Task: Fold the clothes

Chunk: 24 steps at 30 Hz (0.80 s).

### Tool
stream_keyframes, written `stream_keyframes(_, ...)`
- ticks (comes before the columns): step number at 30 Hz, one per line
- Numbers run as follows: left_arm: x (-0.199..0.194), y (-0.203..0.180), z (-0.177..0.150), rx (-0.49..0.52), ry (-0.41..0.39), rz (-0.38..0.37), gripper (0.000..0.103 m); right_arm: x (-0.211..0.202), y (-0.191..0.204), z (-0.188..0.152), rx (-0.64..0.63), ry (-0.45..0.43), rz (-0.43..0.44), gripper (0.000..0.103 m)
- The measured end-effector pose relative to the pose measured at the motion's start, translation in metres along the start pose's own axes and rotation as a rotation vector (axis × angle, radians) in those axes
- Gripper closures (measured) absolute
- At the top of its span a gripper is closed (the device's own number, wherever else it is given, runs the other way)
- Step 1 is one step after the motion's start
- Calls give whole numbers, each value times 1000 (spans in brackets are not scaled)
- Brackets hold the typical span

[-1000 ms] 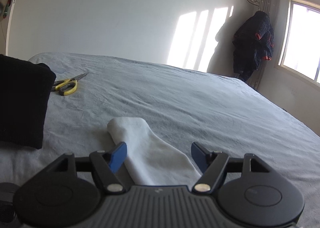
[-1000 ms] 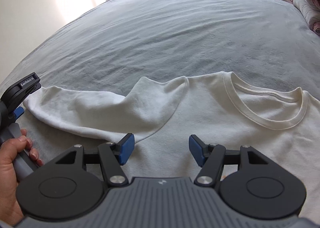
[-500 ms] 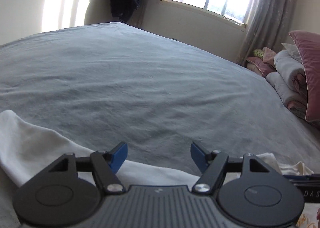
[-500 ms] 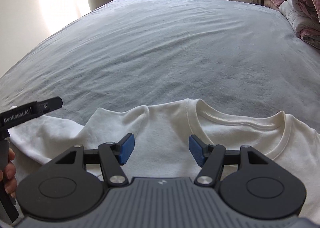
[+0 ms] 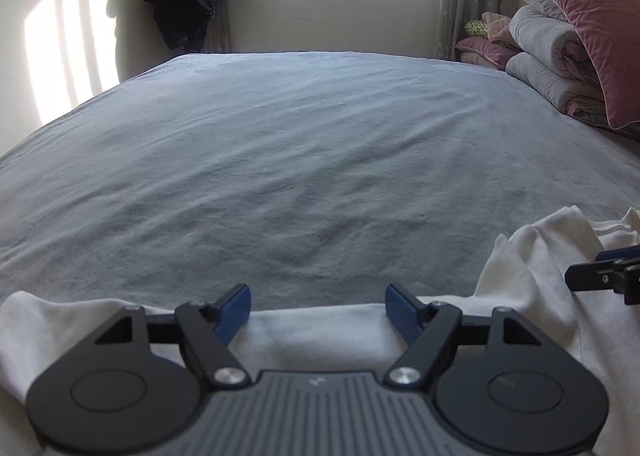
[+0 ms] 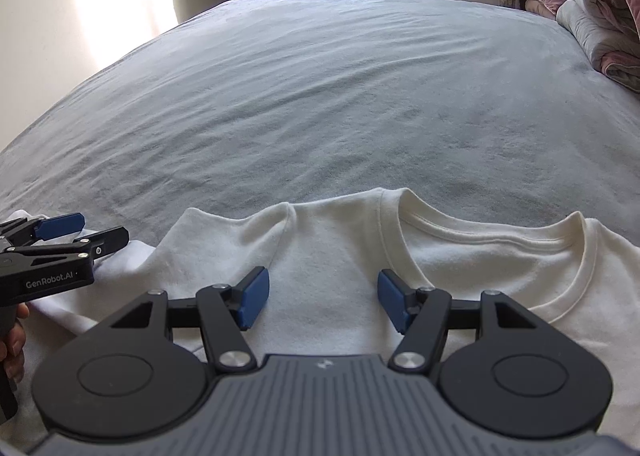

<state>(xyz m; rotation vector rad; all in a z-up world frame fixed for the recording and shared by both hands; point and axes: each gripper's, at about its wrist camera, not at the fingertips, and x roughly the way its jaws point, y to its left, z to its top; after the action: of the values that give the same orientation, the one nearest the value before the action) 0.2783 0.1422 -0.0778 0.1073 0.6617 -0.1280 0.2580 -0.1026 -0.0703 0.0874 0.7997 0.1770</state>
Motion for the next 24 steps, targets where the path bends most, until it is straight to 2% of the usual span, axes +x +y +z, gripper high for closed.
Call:
stream_keyframes(3,1,-6,-4,43,8,9,29,1,2,-1,-2,-2,-6,39)
stream_keyframes(4,2,-8,-5,44,8,2,32,1,2,-2,-3,-3,-9,39)
stream_keyframes(7,2,-11,-8,45,2,-23,56,1,4,-4,-4,-8,-18,39)
stream_keyframes(10,1,-23,-12,103,-16,13,92,2,7,-5,-8,-10,-29,39)
stream_keyframes(11,1,-27,-14,124,-22,25,96,2,8,-5,-9,-11,-33,39)
stream_keyframes(14,-1,-33,-14,141,-41,55,99,2,11,-6,-13,-11,-52,39)
stream_keyframes(21,-8,-23,-12,5,-86,184,99,-1,11,-7,8,-23,-66,39)
stream_keyframes(24,1,-29,-13,42,-42,212,97,-3,9,-8,18,-24,-71,39)
